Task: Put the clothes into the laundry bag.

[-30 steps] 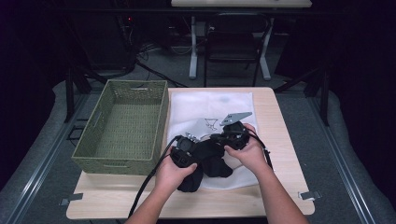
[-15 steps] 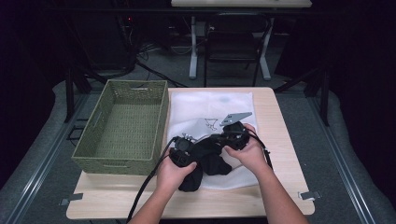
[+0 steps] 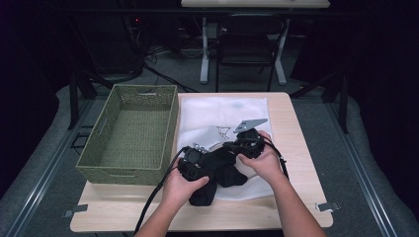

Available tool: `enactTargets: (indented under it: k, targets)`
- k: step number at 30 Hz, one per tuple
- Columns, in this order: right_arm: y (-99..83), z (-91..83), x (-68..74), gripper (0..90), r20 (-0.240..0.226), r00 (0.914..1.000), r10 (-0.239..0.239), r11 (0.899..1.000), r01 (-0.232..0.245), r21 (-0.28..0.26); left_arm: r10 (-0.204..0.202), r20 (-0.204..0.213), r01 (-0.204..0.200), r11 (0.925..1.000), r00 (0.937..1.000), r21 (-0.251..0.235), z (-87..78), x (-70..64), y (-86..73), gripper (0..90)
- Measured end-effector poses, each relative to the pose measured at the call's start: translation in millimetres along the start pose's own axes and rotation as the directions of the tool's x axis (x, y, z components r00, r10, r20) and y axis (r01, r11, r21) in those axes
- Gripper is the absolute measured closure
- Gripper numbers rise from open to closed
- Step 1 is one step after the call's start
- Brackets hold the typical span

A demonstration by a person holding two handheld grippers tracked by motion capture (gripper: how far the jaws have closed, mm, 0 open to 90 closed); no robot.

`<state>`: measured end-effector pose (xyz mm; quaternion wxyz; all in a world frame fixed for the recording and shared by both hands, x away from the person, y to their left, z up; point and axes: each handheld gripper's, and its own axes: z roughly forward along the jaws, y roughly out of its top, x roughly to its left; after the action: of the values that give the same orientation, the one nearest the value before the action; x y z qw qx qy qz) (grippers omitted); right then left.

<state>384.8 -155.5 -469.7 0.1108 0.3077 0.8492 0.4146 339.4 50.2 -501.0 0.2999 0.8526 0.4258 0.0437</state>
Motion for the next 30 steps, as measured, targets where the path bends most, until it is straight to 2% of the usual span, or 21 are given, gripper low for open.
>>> enactTargets:
  k: [9, 10, 20, 24, 30]
  targets:
    - [0.0, 0.0, 0.0, 88.0, 0.001, 1.0, 0.0, 1.0, 0.0, -0.001, 0.02, 0.018, -0.02, 0.9998, 0.9996, -0.004, -8.3, -3.3, -15.7, 39.8]
    - [0.0, 0.0, 0.0, 87.9, 0.001, 1.0, -0.003, 1.0, 0.003, -0.001, 0.032, 0.019, -0.032, 0.9995, 0.9993, -0.001, -9.5, -3.0, -17.1, 39.8]
    - [-0.1, -0.5, 0.5, 87.9, 0.004, 1.0, 0.0, 1.0, 0.0, -0.001, 0.037, 0.026, -0.037, 0.9993, 0.999, -0.011, -18.5, -6.7, -32.4, 38.1]
    - [0.0, -0.3, 0.5, 88.0, 0.004, 1.0, -0.003, 1.0, 0.003, 0.0, 0.038, 0.022, -0.038, 0.9992, 0.999, -0.01, -17.6, -9.0, -38.9, 38.0]
    - [-0.2, 0.4, 1.5, 87.9, 0.004, 1.0, -0.003, 1.0, 0.003, 0.003, 0.034, 0.04, -0.034, 0.9994, 0.9986, -0.008, -12.7, -6.5, -44.0, 38.4]
